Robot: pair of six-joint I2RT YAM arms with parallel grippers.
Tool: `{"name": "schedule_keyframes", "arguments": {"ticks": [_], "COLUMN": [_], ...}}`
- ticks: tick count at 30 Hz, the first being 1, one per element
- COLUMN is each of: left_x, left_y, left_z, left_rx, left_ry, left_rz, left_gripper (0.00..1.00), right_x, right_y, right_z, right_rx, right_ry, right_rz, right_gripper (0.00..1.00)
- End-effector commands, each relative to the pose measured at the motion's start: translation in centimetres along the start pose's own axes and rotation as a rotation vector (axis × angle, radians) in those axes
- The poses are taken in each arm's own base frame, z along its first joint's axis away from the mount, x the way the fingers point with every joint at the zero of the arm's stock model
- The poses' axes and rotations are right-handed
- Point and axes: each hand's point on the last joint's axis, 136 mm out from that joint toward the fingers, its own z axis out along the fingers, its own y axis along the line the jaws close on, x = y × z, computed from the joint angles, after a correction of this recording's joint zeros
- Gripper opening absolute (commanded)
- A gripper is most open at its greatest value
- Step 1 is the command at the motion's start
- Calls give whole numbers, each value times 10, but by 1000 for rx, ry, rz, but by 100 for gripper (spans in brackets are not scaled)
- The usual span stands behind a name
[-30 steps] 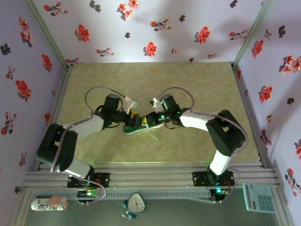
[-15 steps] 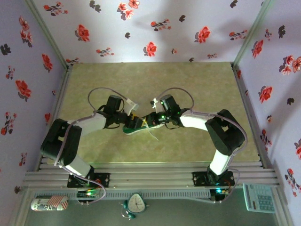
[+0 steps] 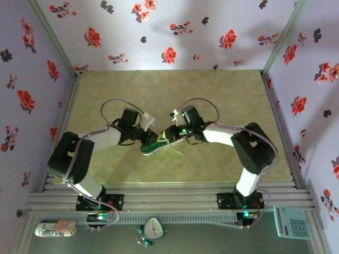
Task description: Tie the shoes
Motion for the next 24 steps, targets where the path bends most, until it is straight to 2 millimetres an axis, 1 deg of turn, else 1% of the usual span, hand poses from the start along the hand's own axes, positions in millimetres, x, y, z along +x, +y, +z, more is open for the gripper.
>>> {"name": "schedule_keyframes", "arguments": {"ticks": [1,3,4,7,11,13,15,17,19,21,24], "left_x": [-1,-1,0,0,-1,-1,-2,-4,-5,-6,-7], "left_y": [-7,-9,-10,-11,-13,-13,-14,-15,-16,-16,-16], "left_z": [2,3,3,4,5,6,6,5,5,5,6], "left_rx": [1,-1,-1,-5,-2,-1,1,5,10,10,13], "left_ry": [1,-8,-12,-34,-50,-50,-56,-64,-70,-74,-78], "left_rz": [3,13,-9,-20,-27,-32,-38,-46,-49,-51,-52], "left_gripper": [7,2,0,0,0,0,0,0,0,0,0], "right_x": [-3,-4,-4,-4,-4,-5,-4,0,4,8,13], "right_y": [-3,-2,-1,1,5,2,-6,-11,-13,-14,-19], "right_z": [-2,-3,-5,-7,-20,-29,-39,-44,-45,-42,-36], "right_rx": [-1,4,7,9,33,83,167,242,302,349,394], "right_ry": [-10,-12,-14,-14,-52,-85,-111,-123,-126,-116,-103], "right_rz": [8,3,1,-13,-43,-65,-96,-130,-168,-209,-238], "right_gripper": [0,0,0,1,9,14,18,26,31,35,37]}}
